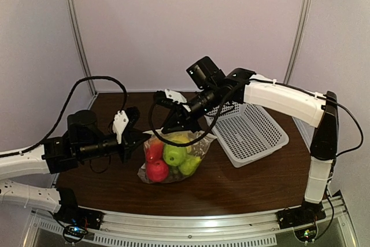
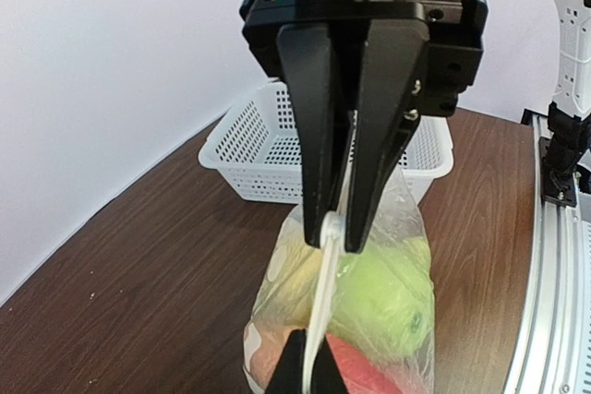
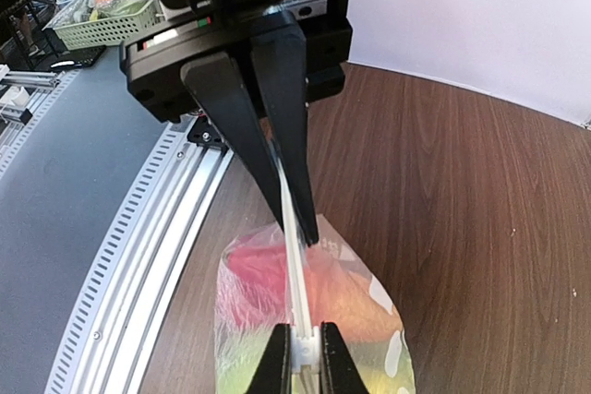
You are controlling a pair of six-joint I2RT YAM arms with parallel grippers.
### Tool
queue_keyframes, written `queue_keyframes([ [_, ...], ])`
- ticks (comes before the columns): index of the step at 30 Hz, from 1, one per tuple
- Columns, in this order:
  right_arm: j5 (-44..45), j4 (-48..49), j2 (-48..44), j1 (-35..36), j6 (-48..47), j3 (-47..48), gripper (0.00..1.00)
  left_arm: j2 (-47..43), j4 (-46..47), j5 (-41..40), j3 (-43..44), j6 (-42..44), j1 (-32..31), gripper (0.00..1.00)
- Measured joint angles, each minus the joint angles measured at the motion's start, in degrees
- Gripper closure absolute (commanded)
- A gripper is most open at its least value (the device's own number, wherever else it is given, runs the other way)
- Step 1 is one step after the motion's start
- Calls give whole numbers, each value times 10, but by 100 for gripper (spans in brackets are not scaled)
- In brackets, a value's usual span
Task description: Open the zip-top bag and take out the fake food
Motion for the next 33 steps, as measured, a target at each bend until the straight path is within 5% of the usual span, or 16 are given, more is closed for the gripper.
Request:
queue_keyframes([
  [18, 10, -90, -79, -155, -68, -122, 100, -22, -25, -48, -11, 5, 0, 100],
  [33, 28, -123, -81, -176, -79, -129, 100, -37, -26, -54, -22, 4, 2, 100],
])
